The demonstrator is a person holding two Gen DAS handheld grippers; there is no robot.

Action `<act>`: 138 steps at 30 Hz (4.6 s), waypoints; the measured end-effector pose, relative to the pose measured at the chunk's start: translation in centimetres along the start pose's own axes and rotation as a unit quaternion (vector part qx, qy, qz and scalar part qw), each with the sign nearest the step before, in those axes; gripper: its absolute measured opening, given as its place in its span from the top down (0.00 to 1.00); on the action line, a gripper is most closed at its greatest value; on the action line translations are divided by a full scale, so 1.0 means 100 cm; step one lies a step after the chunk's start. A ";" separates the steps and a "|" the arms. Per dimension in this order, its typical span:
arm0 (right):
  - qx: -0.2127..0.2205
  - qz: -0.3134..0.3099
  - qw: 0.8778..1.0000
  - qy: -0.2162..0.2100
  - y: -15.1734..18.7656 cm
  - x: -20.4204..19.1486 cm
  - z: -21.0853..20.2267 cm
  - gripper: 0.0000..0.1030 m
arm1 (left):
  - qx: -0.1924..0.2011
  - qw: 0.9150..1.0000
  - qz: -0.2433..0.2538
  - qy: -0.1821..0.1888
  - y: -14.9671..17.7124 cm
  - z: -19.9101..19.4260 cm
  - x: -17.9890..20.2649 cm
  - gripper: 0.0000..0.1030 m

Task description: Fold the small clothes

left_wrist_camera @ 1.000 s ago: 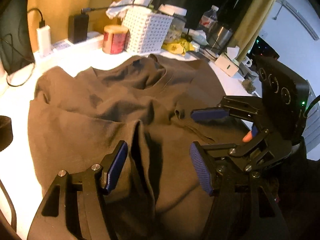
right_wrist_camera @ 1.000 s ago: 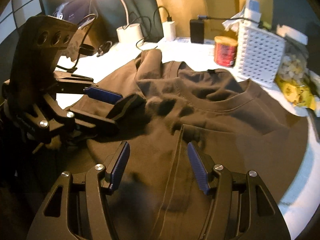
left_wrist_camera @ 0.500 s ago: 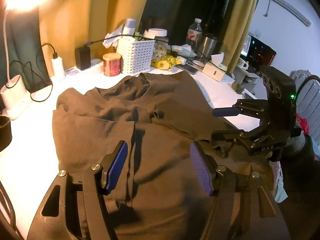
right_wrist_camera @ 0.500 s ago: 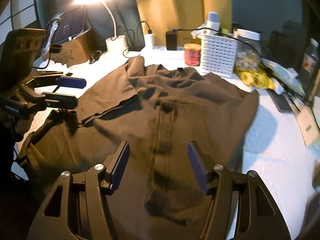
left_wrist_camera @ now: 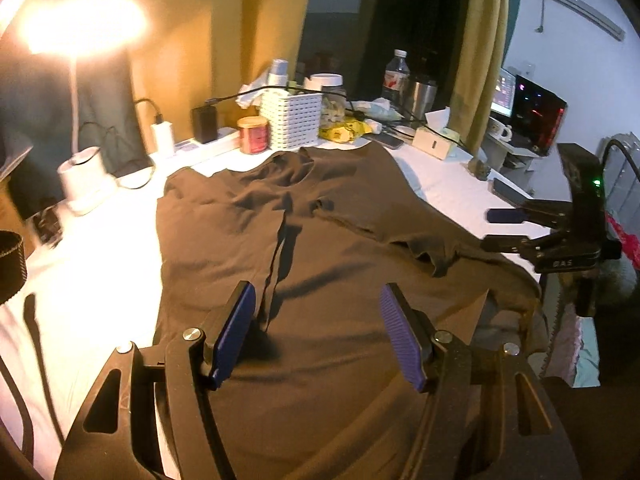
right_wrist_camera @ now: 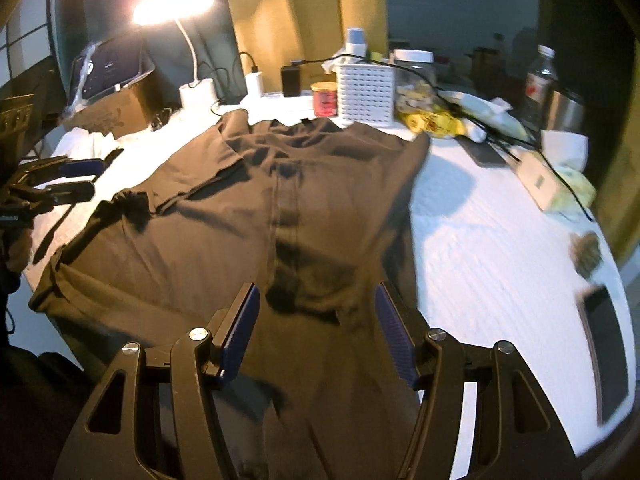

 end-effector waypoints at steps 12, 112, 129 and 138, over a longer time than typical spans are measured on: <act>-0.029 -0.012 0.999 0.024 0.066 -0.018 -0.034 0.38 | 0.008 0.997 -0.032 -0.066 0.061 -0.047 -0.013 0.37; 0.114 0.104 0.983 0.100 0.002 0.085 -0.075 0.94 | 0.092 0.975 -0.105 -0.171 0.068 -0.123 -0.076 0.97; 0.164 0.112 0.975 0.099 -0.044 0.106 -0.085 0.94 | 0.119 0.972 -0.083 -0.185 0.016 -0.122 -0.085 0.97; 0.179 0.116 0.971 0.109 -0.073 0.127 -0.074 0.94 | 0.133 0.969 -0.083 -0.191 -0.008 -0.114 -0.100 0.97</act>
Point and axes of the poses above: each gripper's, at about its wrist camera, not at the fingertips, and z roughly the way its jaws point, x to its right, y to its underside, the point moved 10 cm from there along z, roughly the way its jaws point, and after that the axes turned 10 degrees about y, right-handed, at the moved point
